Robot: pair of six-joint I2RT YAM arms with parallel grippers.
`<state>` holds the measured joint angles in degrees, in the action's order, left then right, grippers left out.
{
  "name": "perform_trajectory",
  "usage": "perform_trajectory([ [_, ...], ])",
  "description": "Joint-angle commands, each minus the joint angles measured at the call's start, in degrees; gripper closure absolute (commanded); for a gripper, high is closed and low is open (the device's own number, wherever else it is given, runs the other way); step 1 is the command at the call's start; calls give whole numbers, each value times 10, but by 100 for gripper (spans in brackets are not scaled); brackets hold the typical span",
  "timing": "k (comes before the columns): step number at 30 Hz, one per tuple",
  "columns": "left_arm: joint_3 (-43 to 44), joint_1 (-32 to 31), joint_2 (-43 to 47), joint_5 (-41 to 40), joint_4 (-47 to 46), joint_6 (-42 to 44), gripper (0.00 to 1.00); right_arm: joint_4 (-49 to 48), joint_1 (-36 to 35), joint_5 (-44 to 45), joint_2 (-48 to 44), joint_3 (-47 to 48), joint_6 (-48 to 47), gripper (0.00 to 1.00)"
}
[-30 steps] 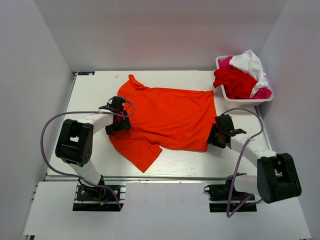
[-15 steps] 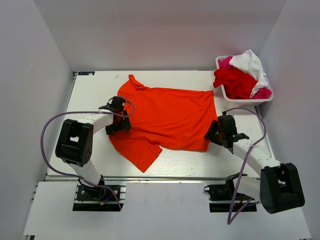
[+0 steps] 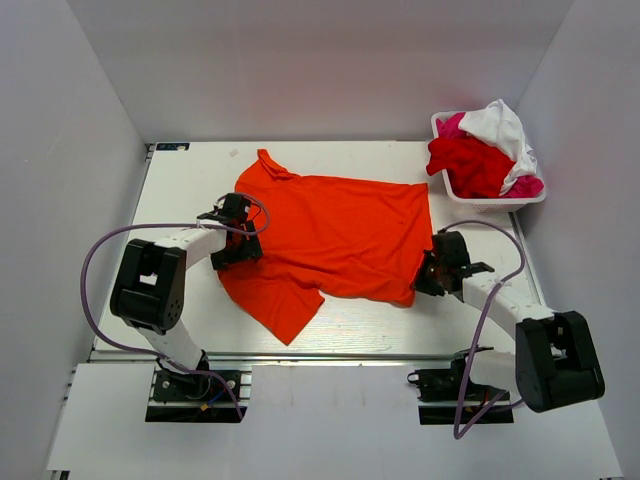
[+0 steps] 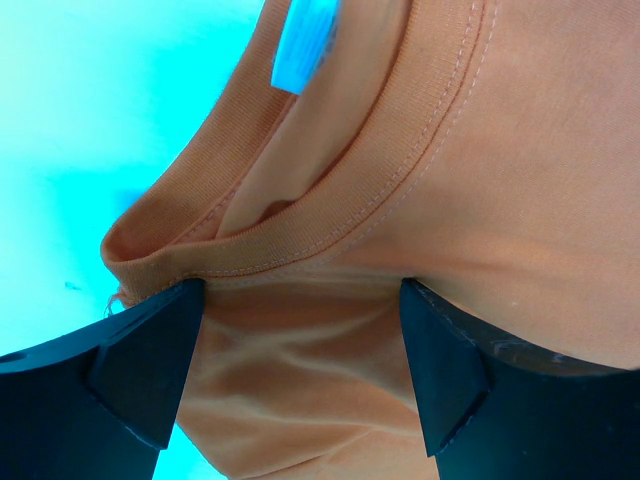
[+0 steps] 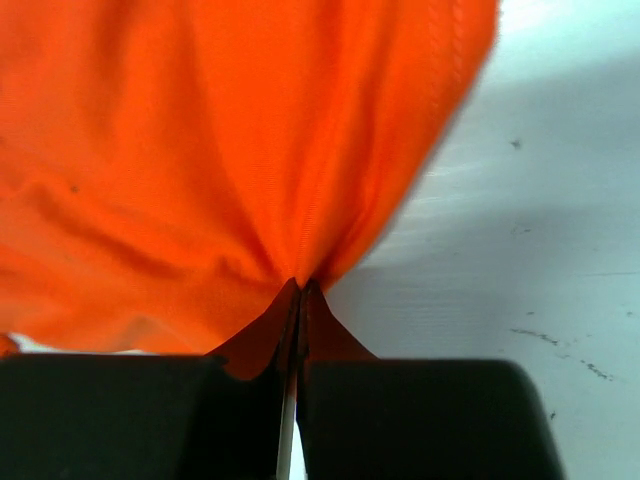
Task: Fold and stack the t-shirts
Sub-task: Flatten out the tshirt
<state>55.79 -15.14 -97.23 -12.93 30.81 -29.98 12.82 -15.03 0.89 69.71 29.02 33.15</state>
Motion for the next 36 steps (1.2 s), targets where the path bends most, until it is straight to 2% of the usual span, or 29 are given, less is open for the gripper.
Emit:
perform_trajectory([
  [1,-47,7,-41,-23,23,5,10,16,-5,-40,10,67,-18,100],
  [3,-47,7,-41,-18,23,5,10,46,-10,-41,21,124,-26,100],
  [8,-53,7,-41,-12,17,5,10,77,-26,-47,115,220,-25,100],
  [18,-47,7,-53,6,7,11,10,18,-75,-77,329,395,-29,100],
  [19,-42,7,-59,6,7,11,10,11,-78,-81,336,403,-47,83],
  [20,-42,7,-59,6,7,11,10,9,-82,-97,341,426,-55,73],
  [21,-37,7,-66,6,7,11,10,11,-84,-102,342,431,-61,70],
  [23,-31,7,-66,6,12,11,10,-6,-90,-117,330,422,-98,51],
  [25,-25,7,-71,6,12,11,10,-11,-90,-129,292,401,-128,38],
  [26,-25,7,-76,6,12,11,10,-14,-89,-134,269,382,-148,29],
  [30,-19,7,-82,1,12,11,10,-16,-80,-123,168,296,-178,15],
  [33,-14,7,-87,-4,12,11,10,-4,-65,-113,146,259,-194,10],
  [36,-14,7,-92,-4,17,11,10,18,-50,-117,144,250,-211,10],
])
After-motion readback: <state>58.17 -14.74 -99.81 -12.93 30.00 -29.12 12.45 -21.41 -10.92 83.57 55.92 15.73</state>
